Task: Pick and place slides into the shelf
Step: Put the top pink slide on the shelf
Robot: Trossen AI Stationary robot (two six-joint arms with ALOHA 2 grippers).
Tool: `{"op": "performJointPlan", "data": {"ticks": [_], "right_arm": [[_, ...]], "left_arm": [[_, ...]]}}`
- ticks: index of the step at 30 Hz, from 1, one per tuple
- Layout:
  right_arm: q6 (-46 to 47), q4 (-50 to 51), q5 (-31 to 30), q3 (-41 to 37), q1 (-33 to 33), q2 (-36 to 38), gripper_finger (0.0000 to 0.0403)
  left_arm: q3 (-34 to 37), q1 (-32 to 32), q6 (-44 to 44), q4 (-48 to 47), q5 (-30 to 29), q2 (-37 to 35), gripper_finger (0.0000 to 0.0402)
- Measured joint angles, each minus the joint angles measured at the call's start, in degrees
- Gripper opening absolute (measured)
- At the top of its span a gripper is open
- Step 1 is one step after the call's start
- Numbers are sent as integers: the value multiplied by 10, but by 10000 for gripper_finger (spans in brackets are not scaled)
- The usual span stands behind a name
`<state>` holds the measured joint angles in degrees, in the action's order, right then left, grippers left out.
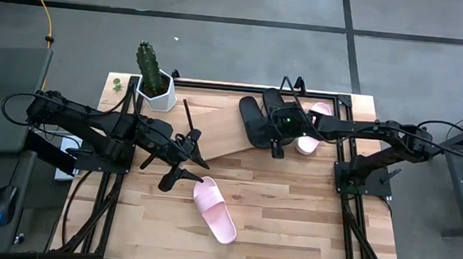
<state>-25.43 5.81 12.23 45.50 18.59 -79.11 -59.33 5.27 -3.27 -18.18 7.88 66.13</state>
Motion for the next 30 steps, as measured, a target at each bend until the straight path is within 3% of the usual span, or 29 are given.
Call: {"op": "performJointPlan", "data": {"ticks": [19,30], "right_arm": [[40,-44,-18,0,-3,0,193],[48,-33,-40,17,-70,0,193]], "left_arm": [[0,0,0,-6,-26,0,177],[0,0,0,-44,-61,2,177]]}}
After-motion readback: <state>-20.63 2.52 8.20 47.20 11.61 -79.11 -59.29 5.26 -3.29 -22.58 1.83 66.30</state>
